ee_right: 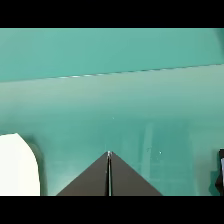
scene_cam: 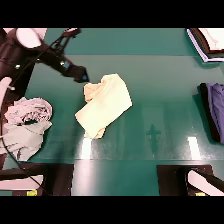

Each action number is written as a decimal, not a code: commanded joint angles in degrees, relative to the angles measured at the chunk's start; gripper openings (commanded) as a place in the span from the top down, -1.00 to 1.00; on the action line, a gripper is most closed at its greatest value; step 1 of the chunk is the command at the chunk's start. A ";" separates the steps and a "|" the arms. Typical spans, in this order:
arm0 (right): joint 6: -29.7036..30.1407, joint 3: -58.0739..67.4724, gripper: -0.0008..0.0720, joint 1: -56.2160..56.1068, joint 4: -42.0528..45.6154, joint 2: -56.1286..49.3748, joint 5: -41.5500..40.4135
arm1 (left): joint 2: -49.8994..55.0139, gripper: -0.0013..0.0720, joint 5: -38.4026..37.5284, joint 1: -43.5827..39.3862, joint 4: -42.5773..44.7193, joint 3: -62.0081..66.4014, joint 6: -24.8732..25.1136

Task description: Fold the shirts.

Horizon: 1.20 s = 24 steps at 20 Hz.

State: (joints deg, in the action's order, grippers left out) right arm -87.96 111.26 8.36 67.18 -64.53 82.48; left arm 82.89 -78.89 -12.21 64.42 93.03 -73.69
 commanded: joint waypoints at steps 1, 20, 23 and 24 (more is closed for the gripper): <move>0.02 0.07 0.93 -0.02 0.02 -0.04 0.07 | -5.86 -0.69 -1.27 5.66 -1.03 -14.45 -1.75; 0.00 0.07 0.93 -0.02 -0.04 -0.04 0.09 | -19.32 -0.69 31.76 6.16 -30.47 -62.31 0.68; 0.00 0.04 0.93 -0.02 -0.04 -0.04 0.09 | -19.32 0.47 30.47 6.19 -32.39 -62.31 1.09; 0.00 0.07 0.93 -0.02 -0.07 -0.04 0.13 | -19.34 0.87 29.00 6.19 -33.09 -62.10 1.73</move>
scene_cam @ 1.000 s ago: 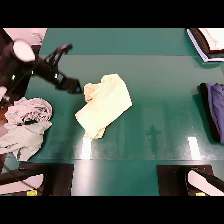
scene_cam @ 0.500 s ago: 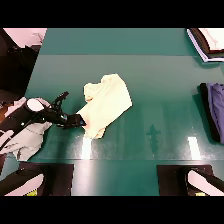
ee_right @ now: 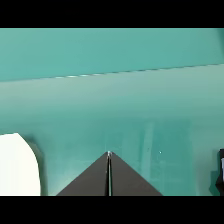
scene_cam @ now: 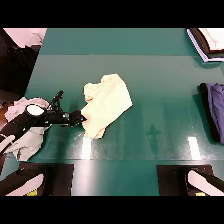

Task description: Fold the shirts.

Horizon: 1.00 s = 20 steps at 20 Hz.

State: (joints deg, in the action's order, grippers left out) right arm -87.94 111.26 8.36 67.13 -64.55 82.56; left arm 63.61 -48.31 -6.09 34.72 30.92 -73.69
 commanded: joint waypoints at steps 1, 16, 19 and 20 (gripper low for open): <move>-0.02 0.07 0.93 -0.02 -0.02 -0.02 0.07 | -0.17 0.90 -3.61 0.07 -3.69 0.87 2.23; 1.40 0.04 -0.17 -16.02 -10.45 -25.07 11.19 | -4.00 0.90 -16.96 0.07 10.91 52.59 -0.15; 2.34 0.04 -0.95 -24.50 -10.56 -34.84 8.92 | -3.98 0.90 -22.29 0.07 20.65 52.52 -4.13; 2.34 0.07 -0.95 -27.23 -10.69 -38.27 7.34 | -3.98 0.90 -23.96 0.07 22.93 52.46 -4.57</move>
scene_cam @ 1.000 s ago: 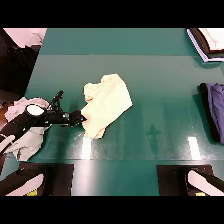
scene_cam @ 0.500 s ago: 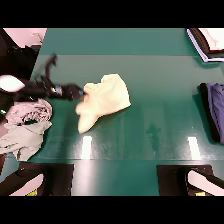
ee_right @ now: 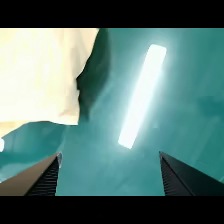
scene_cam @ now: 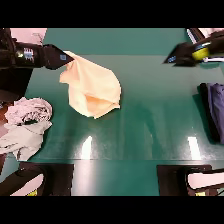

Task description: Fold the shirts.

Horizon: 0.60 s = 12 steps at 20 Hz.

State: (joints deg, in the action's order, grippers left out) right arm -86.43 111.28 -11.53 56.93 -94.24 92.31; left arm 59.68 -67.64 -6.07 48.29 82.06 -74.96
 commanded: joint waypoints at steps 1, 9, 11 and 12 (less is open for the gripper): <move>1.05 0.04 -0.95 -9.92 -0.48 -11.61 -4.72 | -0.04 0.90 -6.32 0.04 10.95 1.25 -3.32; 3.61 0.09 -0.57 -19.21 -12.07 -23.91 -13.40 | -0.04 0.90 -9.16 0.04 11.76 1.25 -3.26; 4.24 0.15 0.32 -19.21 -10.82 -23.67 -14.01 | -0.04 0.90 -9.03 0.04 11.74 1.25 -3.26; 5.01 0.15 0.86 -18.88 -10.21 -23.15 -13.94 | -0.04 0.90 -9.01 0.04 11.74 1.27 -3.26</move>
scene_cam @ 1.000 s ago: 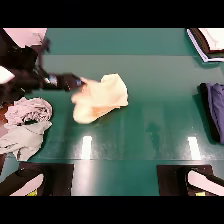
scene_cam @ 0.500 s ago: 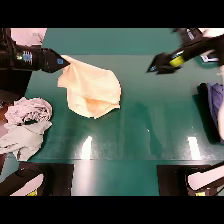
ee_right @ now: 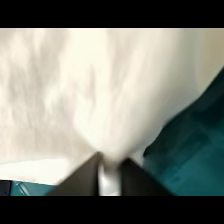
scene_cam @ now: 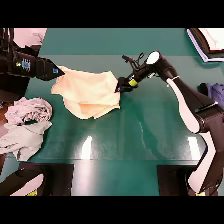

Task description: Fold the shirts.

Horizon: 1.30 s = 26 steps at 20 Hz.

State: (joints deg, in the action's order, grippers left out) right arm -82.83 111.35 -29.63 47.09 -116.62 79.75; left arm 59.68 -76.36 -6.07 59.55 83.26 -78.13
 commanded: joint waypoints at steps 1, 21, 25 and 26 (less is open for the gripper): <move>2.56 0.09 0.94 -0.15 -0.31 0.15 -1.38 | -0.04 0.90 0.09 0.04 0.50 0.07 -0.09; 5.92 1.22 0.94 17.59 10.16 61.20 -12.98 | -0.55 0.90 4.50 0.04 -29.07 35.28 1.01; 0.76 -4.66 0.94 17.57 10.08 59.47 -3.54 | -0.50 0.90 -2.32 0.04 -8.83 24.79 -3.06; 0.13 -7.98 0.94 17.49 10.08 58.14 -0.72 | -0.52 0.90 -2.99 0.04 -4.94 19.82 -3.96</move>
State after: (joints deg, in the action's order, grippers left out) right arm -79.66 108.44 -12.10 57.23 -57.54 71.83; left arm 59.18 -75.16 -6.04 42.63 110.85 -79.35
